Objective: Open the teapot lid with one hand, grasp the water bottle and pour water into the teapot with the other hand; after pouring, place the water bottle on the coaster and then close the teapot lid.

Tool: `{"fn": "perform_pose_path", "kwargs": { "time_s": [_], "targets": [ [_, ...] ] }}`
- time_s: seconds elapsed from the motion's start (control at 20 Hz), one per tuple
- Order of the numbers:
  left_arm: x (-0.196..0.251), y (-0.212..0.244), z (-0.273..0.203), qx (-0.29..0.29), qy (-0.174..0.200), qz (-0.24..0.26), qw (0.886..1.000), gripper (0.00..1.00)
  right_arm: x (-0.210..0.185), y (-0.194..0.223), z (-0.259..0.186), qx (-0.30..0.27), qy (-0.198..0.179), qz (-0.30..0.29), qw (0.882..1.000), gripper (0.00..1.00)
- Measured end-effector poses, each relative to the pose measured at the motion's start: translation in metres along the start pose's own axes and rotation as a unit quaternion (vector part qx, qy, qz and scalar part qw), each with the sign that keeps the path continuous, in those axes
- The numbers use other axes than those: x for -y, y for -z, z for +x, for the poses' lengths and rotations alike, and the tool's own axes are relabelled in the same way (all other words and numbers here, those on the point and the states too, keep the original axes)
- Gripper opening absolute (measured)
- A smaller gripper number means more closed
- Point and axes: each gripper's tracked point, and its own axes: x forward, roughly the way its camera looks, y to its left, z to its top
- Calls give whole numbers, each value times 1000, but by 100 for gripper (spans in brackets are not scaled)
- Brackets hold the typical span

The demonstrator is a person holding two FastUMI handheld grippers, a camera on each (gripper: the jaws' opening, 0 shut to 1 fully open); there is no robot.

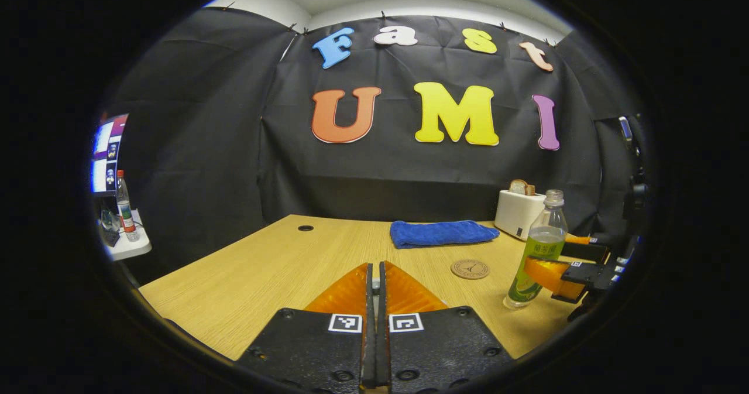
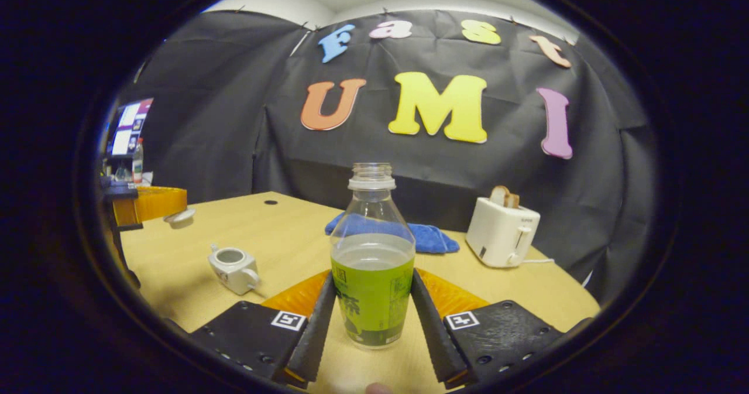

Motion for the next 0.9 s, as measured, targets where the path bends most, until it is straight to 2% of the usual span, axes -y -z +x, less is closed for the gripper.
{"fn": "perform_pose_path", "kwargs": {
  "time_s": [0.15, 0.4, 0.5, 0.65, 0.9],
  "targets": [
    [-7, 2, -2, 0, 3, -2, 1000, 3, -4, -11, 18, -4, 3, -115, 993, 71],
    [-25, -1, -4, 3, -6, -2, 1000, 2, -23, -3, 49, -16, -9, -281, 960, 72],
    [-32, -2, -5, 3, -11, -1, 1000, 2, -33, -4, 54, -9, -10, -348, 937, 71],
    [-45, -1, -6, 1, -18, -5, 1000, 2, -42, -17, 64, 18, 0, -446, 895, 72],
    [-60, -3, -9, 3, -27, -11, 1000, 2, -62, -22, 70, 50, -2, -547, 836, 72]
  ]
}}
